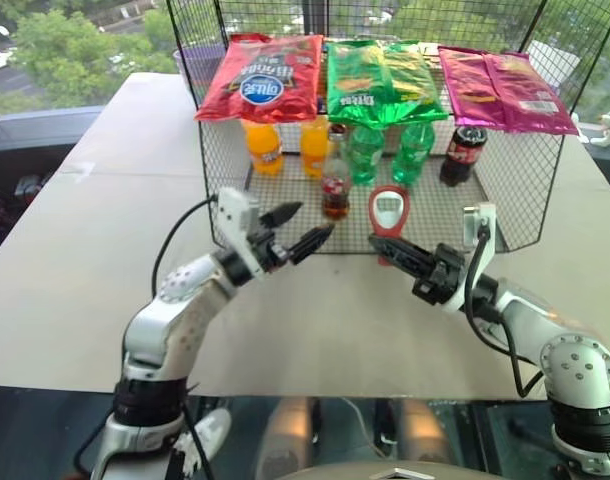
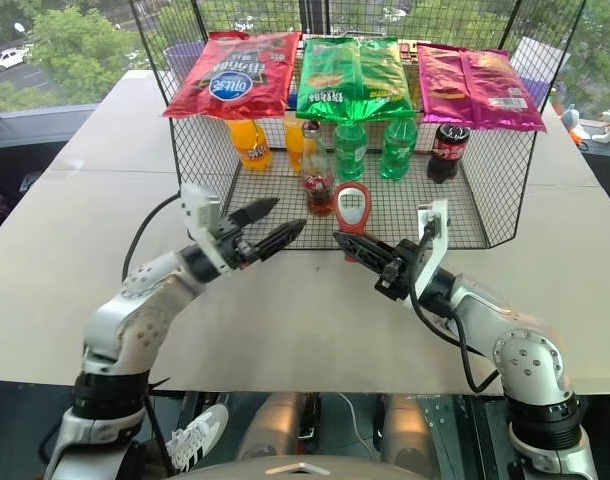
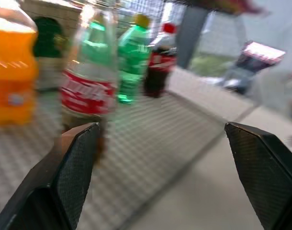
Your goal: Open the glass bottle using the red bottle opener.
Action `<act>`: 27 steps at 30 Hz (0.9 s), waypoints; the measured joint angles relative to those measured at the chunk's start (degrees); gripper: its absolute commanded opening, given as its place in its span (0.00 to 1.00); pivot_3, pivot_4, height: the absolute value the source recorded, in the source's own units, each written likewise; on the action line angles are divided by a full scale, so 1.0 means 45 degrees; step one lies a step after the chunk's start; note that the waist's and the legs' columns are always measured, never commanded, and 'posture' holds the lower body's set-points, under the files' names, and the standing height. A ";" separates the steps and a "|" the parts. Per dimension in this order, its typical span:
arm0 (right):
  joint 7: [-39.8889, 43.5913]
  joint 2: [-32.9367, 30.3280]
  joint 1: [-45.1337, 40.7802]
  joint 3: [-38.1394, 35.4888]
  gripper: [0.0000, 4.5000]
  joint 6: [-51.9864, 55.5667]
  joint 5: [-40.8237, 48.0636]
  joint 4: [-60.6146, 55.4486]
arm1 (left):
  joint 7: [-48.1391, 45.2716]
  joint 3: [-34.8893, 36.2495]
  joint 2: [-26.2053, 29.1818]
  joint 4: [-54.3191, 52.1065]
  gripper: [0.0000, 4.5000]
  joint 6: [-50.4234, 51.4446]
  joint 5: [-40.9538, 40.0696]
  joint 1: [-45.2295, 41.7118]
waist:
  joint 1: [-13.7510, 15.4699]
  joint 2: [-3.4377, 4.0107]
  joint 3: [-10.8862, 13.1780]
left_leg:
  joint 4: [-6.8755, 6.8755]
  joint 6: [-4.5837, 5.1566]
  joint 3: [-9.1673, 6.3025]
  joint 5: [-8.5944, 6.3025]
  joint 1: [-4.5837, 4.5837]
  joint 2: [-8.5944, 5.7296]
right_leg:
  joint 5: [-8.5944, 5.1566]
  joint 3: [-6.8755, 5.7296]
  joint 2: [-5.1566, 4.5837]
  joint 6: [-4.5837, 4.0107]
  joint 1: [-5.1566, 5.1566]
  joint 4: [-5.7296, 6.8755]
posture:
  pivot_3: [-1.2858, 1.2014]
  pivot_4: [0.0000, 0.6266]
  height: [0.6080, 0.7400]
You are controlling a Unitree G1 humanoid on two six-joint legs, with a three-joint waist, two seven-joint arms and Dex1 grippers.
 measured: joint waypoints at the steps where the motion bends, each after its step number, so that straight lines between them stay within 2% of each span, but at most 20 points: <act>1: -0.0060 0.0021 0.0029 -0.0018 0.00 -0.0096 -0.0039 -0.0021 | 0.0341 -0.0132 -0.0155 0.0181 0.98 -0.0108 0.0498 -0.0284 | -0.0017 0.0000 0.0000 | 0.0000 0.0004 0.0002 -0.0002 -0.0001 0.0001 | 0.0000 0.0001 0.0001 0.0001 -0.0001 -0.0002 | 0.52 0.24 1.00; 6: -0.0318 0.0057 0.0279 -0.0243 0.00 -0.0403 -0.0246 -0.0251 | 0.1298 -0.0582 -0.1230 0.1869 0.98 -0.0610 0.2000 -0.1606 | -0.0045 -0.0002 0.0001 | -0.0016 0.0011 -0.0003 -0.0005 -0.0006 -0.0008 | 0.0011 -0.0009 0.0018 0.0022 -0.0002 -0.0018 | 0.52 0.24 1.00; 9: -0.0463 0.0023 0.0510 -0.0357 0.00 -0.0479 -0.0262 -0.0487 | 0.1564 -0.0571 -0.1474 0.2742 0.98 -0.0887 0.2558 -0.2095 | -0.0076 -0.0003 0.0002 | -0.0022 0.0011 -0.0003 -0.0005 -0.0007 -0.0008 | 0.0026 -0.0007 0.0029 0.0047 -0.0003 -0.0022 | 0.52 0.24 1.00; 20: -0.0696 0.0008 0.0705 -0.0635 0.00 -0.0888 -0.0479 -0.0720 | 0.0890 -0.0533 -0.1851 0.5389 0.98 -0.1752 0.2974 -0.3847 | -0.0066 -0.0009 0.0006 | -0.0022 0.0012 -0.0003 -0.0005 -0.0008 -0.0009 | 0.0029 -0.0010 0.0028 0.0053 -0.0001 -0.0029 | 0.52 0.24 1.00; 24: -0.0763 -0.0001 0.0848 -0.0669 0.00 -0.0923 -0.0533 -0.0916 | 0.0406 -0.0516 -0.2018 0.7141 0.73 -0.2439 0.3112 -0.4781 | -0.0053 -0.0017 0.0010 | -0.0021 0.0013 -0.0005 -0.0004 -0.0009 -0.0014 | 0.0030 -0.0018 0.0030 0.0055 0.0000 -0.0029 | 0.52 0.24 1.00; 26: -0.0789 -0.0007 0.0935 -0.0693 0.00 -0.0937 -0.0534 -0.1049 | 0.0207 -0.0508 -0.2061 0.7558 0.53 -0.2846 0.3195 -0.4935 | -0.0071 -0.0018 0.0011 | -0.0022 0.0013 -0.0004 -0.0005 -0.0010 -0.0013 | 0.0030 -0.0015 0.0028 0.0055 0.0000 -0.0031 | 0.52 0.24 1.00; 27: -0.0813 -0.0014 0.1013 -0.0708 0.00 -0.0948 -0.0536 -0.1091 | 0.0104 -0.0489 -0.2063 0.7715 0.52 -0.3013 0.3225 -0.4980 | -0.0070 -0.0018 0.0011 | -0.0022 0.0013 -0.0004 -0.0005 -0.0009 -0.0013 | 0.0030 -0.0014 0.0029 0.0055 0.0001 -0.0031 | 0.52 0.24 1.00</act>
